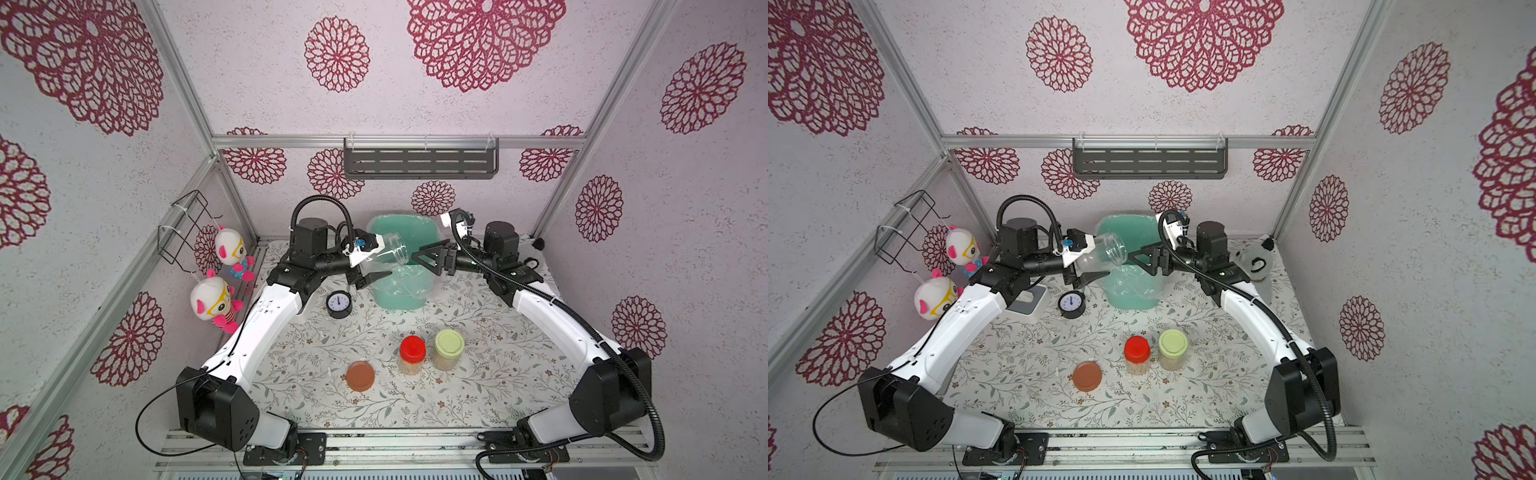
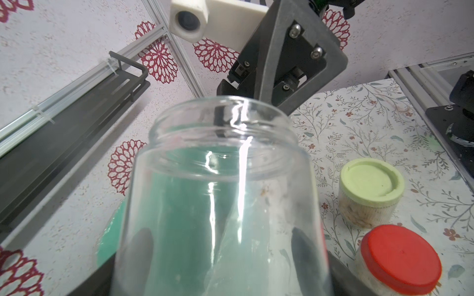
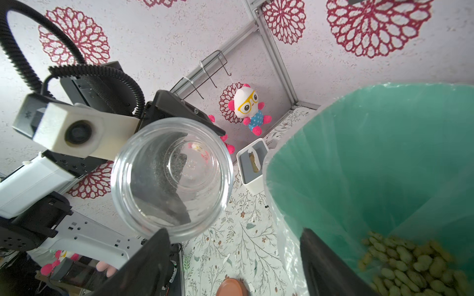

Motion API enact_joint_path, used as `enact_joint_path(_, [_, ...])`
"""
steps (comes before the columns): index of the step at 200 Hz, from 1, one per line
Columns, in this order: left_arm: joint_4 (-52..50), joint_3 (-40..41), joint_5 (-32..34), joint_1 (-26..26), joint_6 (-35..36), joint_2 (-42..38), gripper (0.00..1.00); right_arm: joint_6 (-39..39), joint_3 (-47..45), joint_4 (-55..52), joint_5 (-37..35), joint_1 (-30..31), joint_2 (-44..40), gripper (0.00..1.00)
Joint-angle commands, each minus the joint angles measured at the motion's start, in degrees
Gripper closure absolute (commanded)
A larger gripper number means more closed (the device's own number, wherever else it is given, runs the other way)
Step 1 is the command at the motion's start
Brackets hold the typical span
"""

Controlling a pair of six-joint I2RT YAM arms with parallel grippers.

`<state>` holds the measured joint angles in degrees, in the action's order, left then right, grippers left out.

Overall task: Empty moldy peanuts from jars
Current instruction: Place the jar at the center of the board.

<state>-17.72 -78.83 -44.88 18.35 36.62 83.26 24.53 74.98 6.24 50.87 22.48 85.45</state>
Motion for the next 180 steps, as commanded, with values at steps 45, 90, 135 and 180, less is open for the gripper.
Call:
enact_joint_path(45, [1.38, -0.05, -6.07, 0.18, 0.20, -1.09, 1.00, -0.63, 4.34, -1.05, 0.98, 2.39, 2.67, 0.24])
enact_joint_path(90, [-1.88, -0.41, -6.23, 0.68, 1.98, -1.00, 1.00, -2.20, 6.54, -4.04, 0.50, 3.73, 4.76, 0.28])
enact_joint_path(135, [-7.13, -0.91, -4.17, 2.35, 6.17, -0.73, 1.00, -2.46, 7.50, -4.86, 0.28, 5.43, 6.43, 0.34])
enact_joint_path(180, [-7.42, -0.97, -3.39, 2.40, 6.30, -1.08, 1.00, -4.54, 7.98, -7.92, -0.25, 6.99, 7.71, 0.39])
